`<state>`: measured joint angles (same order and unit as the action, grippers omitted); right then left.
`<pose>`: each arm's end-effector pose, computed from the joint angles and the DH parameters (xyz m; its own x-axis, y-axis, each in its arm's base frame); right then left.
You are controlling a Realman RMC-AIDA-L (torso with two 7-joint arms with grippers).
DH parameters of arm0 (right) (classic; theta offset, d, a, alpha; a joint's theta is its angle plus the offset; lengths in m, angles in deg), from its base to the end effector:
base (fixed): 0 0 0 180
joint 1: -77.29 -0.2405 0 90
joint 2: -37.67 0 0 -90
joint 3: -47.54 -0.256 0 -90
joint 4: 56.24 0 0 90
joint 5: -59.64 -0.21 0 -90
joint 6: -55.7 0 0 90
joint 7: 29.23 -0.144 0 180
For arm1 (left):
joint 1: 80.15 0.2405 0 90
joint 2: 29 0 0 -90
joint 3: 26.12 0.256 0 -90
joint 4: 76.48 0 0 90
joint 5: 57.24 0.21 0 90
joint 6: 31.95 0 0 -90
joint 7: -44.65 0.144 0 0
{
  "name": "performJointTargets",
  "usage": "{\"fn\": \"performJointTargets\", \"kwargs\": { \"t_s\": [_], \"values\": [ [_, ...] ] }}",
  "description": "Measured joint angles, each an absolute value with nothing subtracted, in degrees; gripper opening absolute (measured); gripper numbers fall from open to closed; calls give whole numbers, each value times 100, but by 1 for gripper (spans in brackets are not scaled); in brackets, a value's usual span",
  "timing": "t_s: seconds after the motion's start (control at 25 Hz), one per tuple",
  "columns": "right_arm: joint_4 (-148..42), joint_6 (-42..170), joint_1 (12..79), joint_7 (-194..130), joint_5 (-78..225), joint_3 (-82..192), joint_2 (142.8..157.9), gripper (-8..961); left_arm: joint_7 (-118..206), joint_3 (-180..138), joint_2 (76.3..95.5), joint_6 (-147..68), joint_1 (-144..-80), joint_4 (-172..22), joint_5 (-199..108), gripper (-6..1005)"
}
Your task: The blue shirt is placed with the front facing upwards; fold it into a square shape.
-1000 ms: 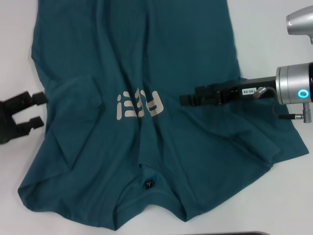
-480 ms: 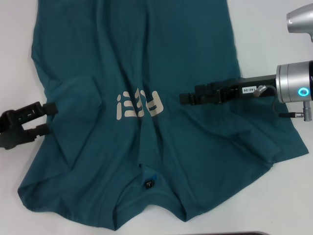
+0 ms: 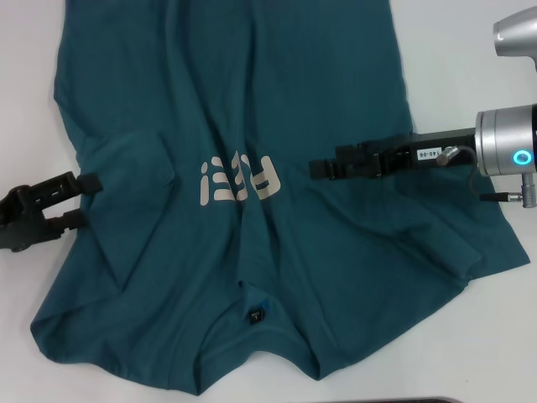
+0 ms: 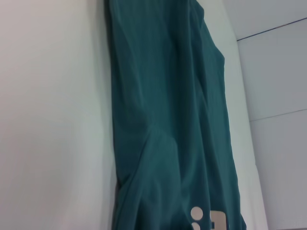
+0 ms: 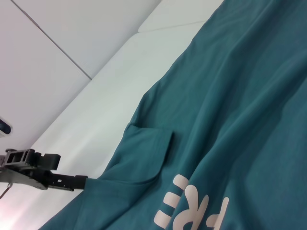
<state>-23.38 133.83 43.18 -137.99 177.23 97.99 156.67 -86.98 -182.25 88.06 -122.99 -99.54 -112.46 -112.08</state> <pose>0.2602 0.3423 -0.0407 0.5630 -0.7504 -0.3465 -0.7946 -0.6067 0.0229 -0.3549 0.2625 0.0277 -0.1701 0.8638 0.4742 0.9554 0.0267 0.2940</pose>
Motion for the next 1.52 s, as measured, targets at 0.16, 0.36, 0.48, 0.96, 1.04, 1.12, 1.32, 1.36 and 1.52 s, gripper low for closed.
{"fn": "performJointTargets", "kwargs": {
  "t_s": [0.16,0.36,0.48,0.96,1.04,1.12,1.32,1.36,1.52],
  "values": [
    [-2337,13380,4319,-13804,17724,9799,15667,868,-8693,-18200,8826,-12207,-10026,-11225,-11225,965],
    [-2336,13372,4328,-13804,17723,9799,15657,867,-8702,-18121,8867,-12190,-10123,-11215,-11198,965],
    [-2329,13380,4329,-13804,17723,9799,15658,867,-8708,-18023,8873,-12186,-10134,-11215,-11195,965],
    [-2344,13387,4320,-13803,17724,9799,15650,865,-8717,-17863,8857,-12362,-10081,-11230,-11189,965],
    [-2348,13401,4319,-13804,17723,9799,15649,864,-8717,-17863,8869,-12336,-10079,-11268,-11189,965],
    [-2349,13413,4324,-13804,17724,9799,15649,864,-8720,-17868,8876,-12297,-10068,-11293,-11190,965],
    [-2368,13422,4338,-13803,17724,9799,15649,863,-8720,-17908,8866,-12268,-10030,-11306,-11190,965],
    [-2370,13422,4340,-13803,17723,9799,15649,863,-8721,-17913,8868,-12252,-10027,-11308,-11190,965],
    [-2373,13452,4345,-13804,17724,9799,15655,862,-8727,-17875,8884,-12162,-10034,-11298,-11190,965]
  ]
}}
